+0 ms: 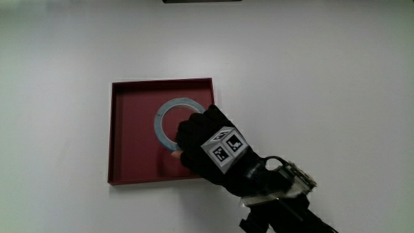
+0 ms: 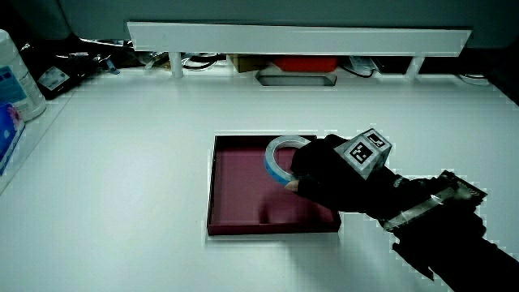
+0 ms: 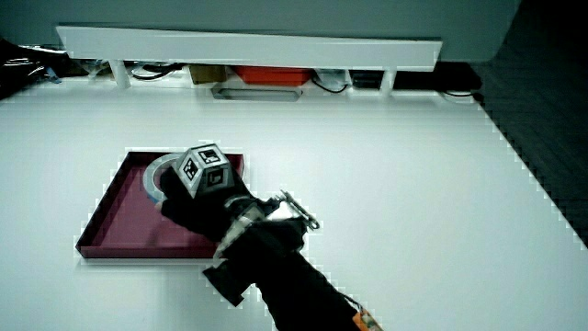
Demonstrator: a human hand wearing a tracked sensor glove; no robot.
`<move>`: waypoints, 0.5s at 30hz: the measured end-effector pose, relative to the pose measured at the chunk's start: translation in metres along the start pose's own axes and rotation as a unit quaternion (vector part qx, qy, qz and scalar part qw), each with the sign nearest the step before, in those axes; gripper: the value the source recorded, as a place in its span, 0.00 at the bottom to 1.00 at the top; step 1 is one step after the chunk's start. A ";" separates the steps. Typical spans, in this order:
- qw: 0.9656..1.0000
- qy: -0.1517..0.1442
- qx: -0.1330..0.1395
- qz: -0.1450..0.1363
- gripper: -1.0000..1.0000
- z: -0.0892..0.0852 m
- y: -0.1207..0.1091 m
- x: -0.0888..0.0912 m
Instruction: Place blue tape
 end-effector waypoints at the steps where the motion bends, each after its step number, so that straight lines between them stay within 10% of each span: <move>1: 1.000 0.009 0.006 0.005 0.50 -0.001 0.003 -0.002; 15: 0.999 -0.001 -0.035 -0.007 0.50 -0.055 0.019 -0.001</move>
